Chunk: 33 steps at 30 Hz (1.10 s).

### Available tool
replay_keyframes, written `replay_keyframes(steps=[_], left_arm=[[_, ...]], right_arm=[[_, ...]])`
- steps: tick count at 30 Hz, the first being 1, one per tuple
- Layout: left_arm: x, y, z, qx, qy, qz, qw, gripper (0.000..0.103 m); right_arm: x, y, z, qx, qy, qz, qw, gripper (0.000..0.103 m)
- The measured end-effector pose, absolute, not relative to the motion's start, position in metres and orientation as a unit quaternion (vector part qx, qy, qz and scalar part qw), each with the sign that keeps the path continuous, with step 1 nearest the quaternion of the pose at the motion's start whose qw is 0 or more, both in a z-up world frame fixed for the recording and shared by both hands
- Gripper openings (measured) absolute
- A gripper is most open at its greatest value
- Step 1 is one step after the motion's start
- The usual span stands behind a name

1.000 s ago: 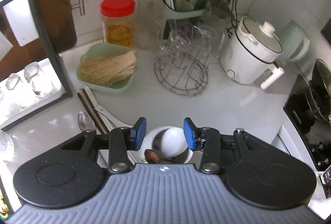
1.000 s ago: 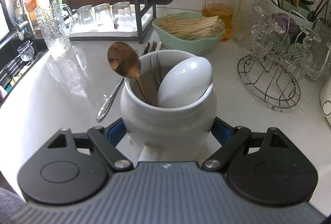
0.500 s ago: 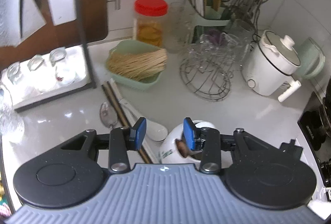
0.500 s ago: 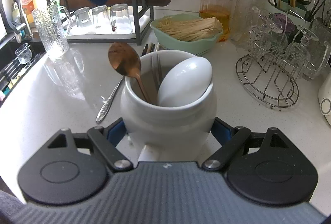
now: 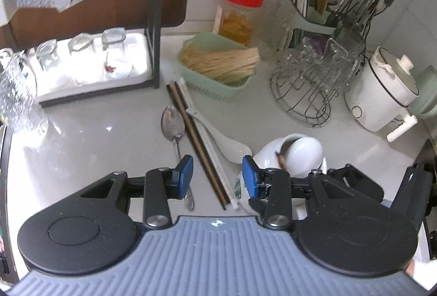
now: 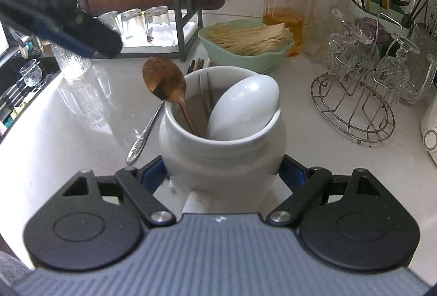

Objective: Organize utensils
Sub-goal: 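Move the left tool back to the silver spoon on the counter, then close the left tool on the silver spoon's handle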

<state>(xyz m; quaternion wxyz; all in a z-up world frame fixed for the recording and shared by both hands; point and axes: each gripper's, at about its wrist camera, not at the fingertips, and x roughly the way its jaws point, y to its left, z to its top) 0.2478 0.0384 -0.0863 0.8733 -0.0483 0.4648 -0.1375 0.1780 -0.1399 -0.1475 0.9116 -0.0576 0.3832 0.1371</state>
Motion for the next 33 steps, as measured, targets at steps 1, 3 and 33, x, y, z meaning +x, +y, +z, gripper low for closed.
replay_keyframes(steps=[1,3,33], left_arm=[[0.247,0.04,-0.089,-0.051,0.466,-0.134,0.873,0.045],[0.245,0.045,-0.094,-0.059,0.468,-0.129,0.872,0.045],[0.346,0.047,-0.202,-0.021,0.461,-0.085,0.883,0.045]], right_arm=[[0.178,-0.14,-0.147,-0.058,0.383,0.137,0.912,0.09],[0.178,-0.14,-0.147,-0.059,0.384,0.136,0.911,0.09],[0.178,-0.137,-0.148,-0.045,0.396,0.105,0.911,0.09]])
